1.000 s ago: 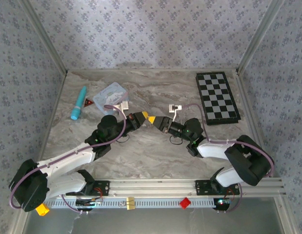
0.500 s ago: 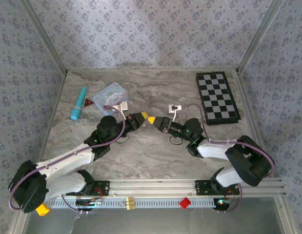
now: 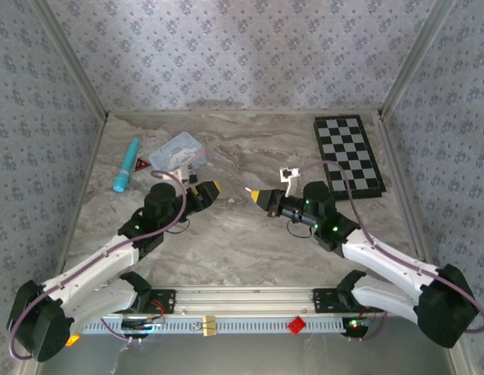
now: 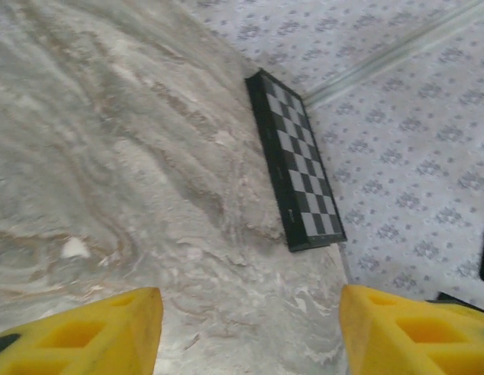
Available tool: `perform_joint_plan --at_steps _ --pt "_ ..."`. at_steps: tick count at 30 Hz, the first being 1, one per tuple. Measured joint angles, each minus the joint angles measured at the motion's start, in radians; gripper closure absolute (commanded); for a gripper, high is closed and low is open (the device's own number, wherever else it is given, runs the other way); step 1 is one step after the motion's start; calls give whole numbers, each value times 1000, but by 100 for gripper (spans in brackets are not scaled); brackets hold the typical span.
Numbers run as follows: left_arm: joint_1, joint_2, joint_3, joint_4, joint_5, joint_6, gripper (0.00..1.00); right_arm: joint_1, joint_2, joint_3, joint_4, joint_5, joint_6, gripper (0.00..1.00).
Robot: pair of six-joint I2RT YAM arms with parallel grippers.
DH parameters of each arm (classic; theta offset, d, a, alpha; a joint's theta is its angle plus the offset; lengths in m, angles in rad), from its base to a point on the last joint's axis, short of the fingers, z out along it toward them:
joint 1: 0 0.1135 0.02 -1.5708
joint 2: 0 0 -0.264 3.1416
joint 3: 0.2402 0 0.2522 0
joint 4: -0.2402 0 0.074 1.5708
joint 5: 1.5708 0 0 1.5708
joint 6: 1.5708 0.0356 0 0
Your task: Unlock the padlock with the key
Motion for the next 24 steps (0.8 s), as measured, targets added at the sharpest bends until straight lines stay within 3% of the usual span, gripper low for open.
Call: perform_joint_plan --at_steps 6,11,20,24 --pt "27 -32 13 -225 -64 77 31 11 -55 56 -330 112 -161 100" --pt "27 -25 60 -396 -150 118 28 42 -99 65 -501 194 -235 100" --pt "74 92 71 -477 -241 159 27 62 -161 17 -573 266 -278 100" --pt "111 176 71 -457 -243 180 21 65 -180 -11 -587 282 -289 100"
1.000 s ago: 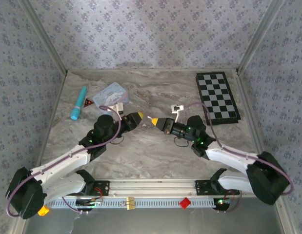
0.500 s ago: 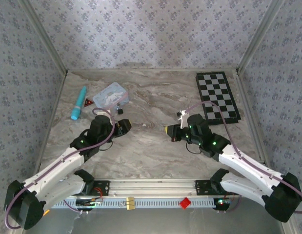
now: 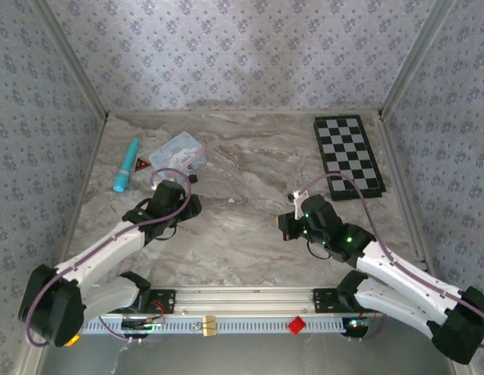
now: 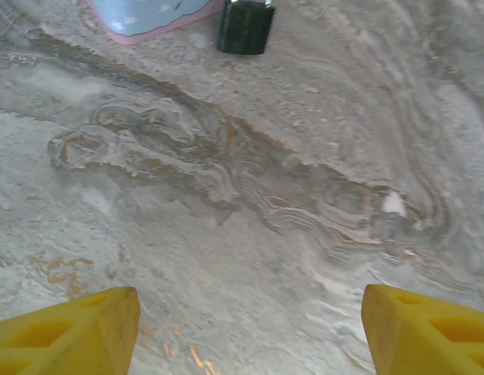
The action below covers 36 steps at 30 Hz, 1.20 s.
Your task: Unlock the padlock with the key
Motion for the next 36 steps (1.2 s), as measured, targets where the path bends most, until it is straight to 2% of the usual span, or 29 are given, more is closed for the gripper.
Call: perform_joint_plan --at_steps 7,22,27,36 --pt "31 127 6 84 0 51 15 0 -34 -40 1 15 -20 100" --pt "159 334 68 219 -22 157 8 -31 -33 -118 65 28 -75 100" --pt "176 381 84 241 -19 177 2 -63 -24 -125 92 15 -96 100" --pt "212 427 115 288 -14 202 1 -84 57 -132 164 -33 -100 100"
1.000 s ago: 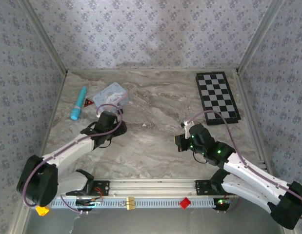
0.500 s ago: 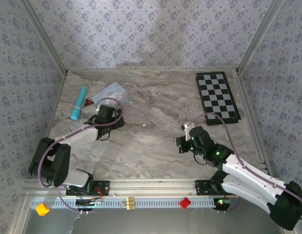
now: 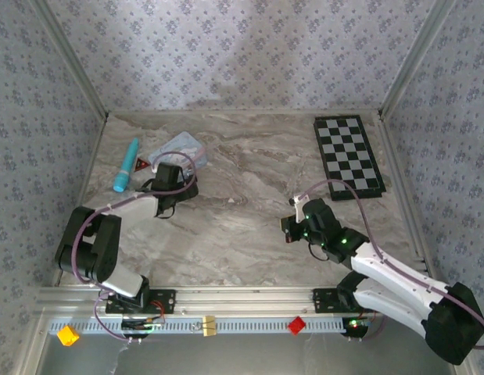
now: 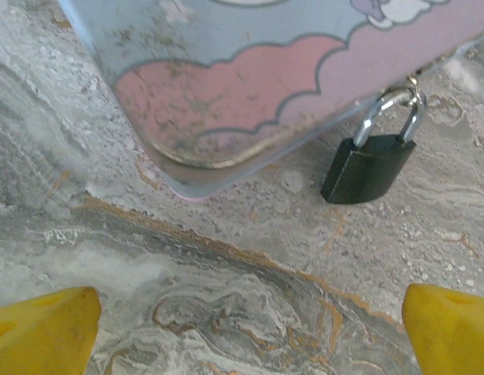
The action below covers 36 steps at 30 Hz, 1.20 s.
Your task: Unlock the padlock with the key
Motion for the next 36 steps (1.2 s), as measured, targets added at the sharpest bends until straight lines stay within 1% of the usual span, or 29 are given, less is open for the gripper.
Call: perform_joint_plan --at_steps 8,13,16,21,28,33,34,36 --pt "46 16 0 42 19 19 0 -2 31 -1 31 -11 -3 100" --pt "60 54 4 92 68 15 8 -3 31 -1 37 -11 -3 100" --pt "45 77 10 109 98 7 13 -3 32 -1 37 -11 -3 100" --pt "3 85 19 133 117 -10 21 -3 32 -1 37 -11 -3 100" --pt "-33 148 65 154 120 -37 22 -3 28 -1 37 -18 -2 100" --pt "-39 197 111 153 79 -50 22 -3 14 -1 36 -18 -2 100" --pt "-39 202 116 153 69 -51 23 -3 12 -1 36 -18 -2 100" --pt "-38 216 128 153 53 -53 27 -3 8 -2 36 -18 -1 100"
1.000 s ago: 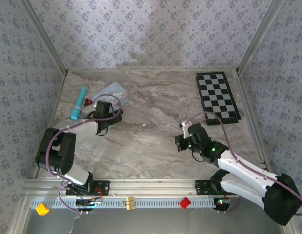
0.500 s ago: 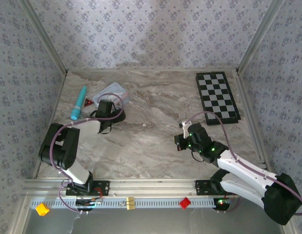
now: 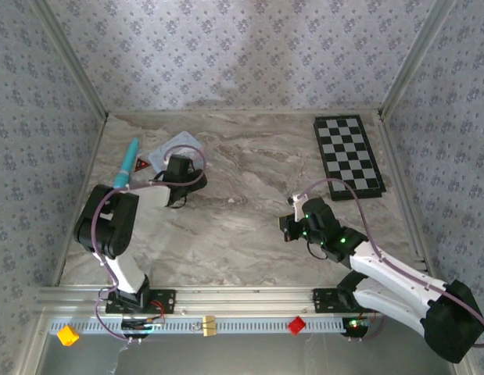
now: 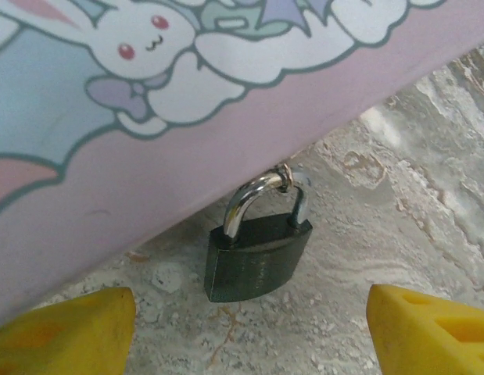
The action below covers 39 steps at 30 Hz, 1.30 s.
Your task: Unlock the padlock with the key
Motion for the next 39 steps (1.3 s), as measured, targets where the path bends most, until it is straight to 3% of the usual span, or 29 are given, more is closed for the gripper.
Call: perform_joint_plan --at_steps 7,26,39 --pt "28 34 20 10 -19 -19 41 -2 0 0 0 0 2 100" --pt "43 141 119 46 -35 -39 46 -3 24 0 1 -19 2 100" --pt "43 177 153 64 -65 -57 65 -4 27 0 1 -19 2 100"
